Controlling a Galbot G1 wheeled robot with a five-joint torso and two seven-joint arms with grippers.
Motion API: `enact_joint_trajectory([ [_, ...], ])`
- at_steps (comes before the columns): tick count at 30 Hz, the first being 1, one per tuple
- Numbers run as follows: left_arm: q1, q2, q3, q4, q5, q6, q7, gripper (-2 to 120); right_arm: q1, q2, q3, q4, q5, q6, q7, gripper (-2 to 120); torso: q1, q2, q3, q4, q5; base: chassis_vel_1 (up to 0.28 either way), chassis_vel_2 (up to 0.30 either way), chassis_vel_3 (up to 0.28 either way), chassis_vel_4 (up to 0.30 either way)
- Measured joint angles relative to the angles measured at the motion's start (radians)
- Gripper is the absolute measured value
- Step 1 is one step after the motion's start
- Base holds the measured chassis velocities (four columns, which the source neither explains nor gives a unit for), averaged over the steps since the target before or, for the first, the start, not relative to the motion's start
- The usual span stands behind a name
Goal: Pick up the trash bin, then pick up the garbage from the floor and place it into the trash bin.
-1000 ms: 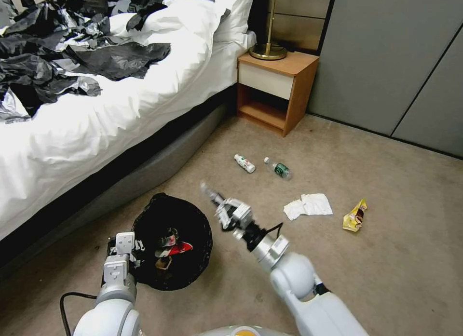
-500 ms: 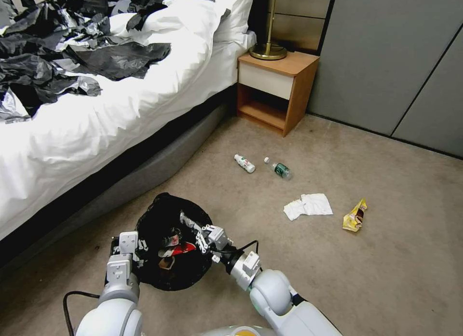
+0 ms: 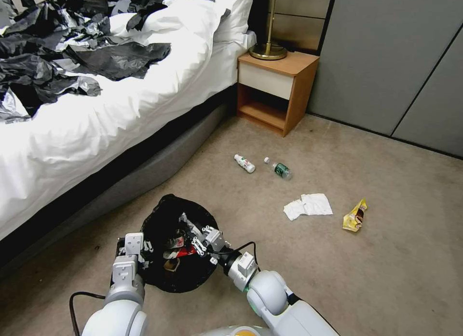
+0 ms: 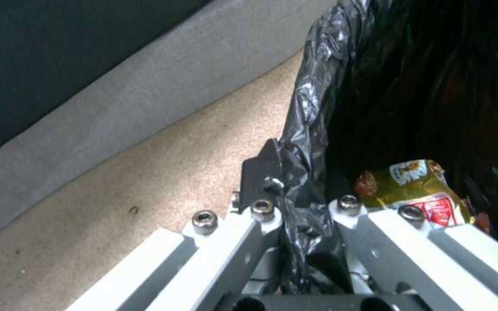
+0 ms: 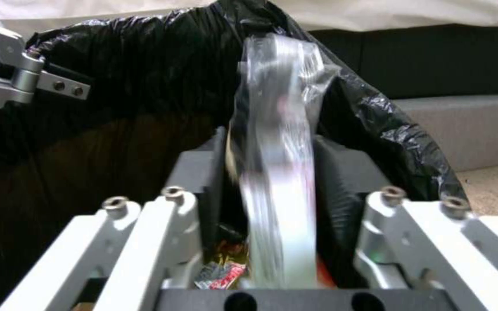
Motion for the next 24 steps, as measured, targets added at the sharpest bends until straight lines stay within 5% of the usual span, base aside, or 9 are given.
enact_joint_trajectory([
  [16, -0.003, -0.002, 0.003, 0.010, 0.006, -0.004, 0.009, 1, -0.012, -0.004, 0.010, 0.025, 0.000, -0.002, 0.001, 97, 0.000, 0.000, 0.000, 0.0000, 0.0001, 0.000, 0.000, 0.000, 0.000],
  [24, -0.002, 0.001, -0.003, 0.015, 0.012, -0.010, 0.030, 1, -0.019, -0.005, 0.020, 0.081, -0.002, 0.007, 0.009, 100, 0.000, 0.000, 0.000, 0.0000, 0.0002, 0.000, 0.000, 0.000, 0.000],
])
